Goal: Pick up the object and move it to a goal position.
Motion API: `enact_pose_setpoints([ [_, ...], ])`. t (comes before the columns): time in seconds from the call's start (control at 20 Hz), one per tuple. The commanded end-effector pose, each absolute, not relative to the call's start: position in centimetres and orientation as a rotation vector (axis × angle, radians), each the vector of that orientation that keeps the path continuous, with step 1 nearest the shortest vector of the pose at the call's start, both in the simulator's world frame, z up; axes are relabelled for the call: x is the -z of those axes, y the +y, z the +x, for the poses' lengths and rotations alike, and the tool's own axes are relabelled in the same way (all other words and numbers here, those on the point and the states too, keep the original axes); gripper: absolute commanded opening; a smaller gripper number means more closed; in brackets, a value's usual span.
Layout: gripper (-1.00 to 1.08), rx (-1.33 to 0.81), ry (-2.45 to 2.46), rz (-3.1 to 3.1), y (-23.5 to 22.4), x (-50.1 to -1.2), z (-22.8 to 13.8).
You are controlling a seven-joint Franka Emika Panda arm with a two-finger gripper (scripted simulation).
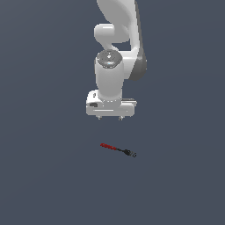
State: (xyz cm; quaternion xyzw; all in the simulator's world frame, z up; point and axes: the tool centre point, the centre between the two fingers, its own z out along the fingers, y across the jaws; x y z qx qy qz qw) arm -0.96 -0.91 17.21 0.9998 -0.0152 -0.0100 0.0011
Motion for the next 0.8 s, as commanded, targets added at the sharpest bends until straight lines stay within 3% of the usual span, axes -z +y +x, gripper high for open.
enact_pose_setpoints([
  [0.0, 1.0, 0.031, -0.048, 3.139, -0.9, -17.2, -1.0],
  [0.75, 1.0, 0.028, 0.06, 3.152, 1.5, -17.0, -1.0],
])
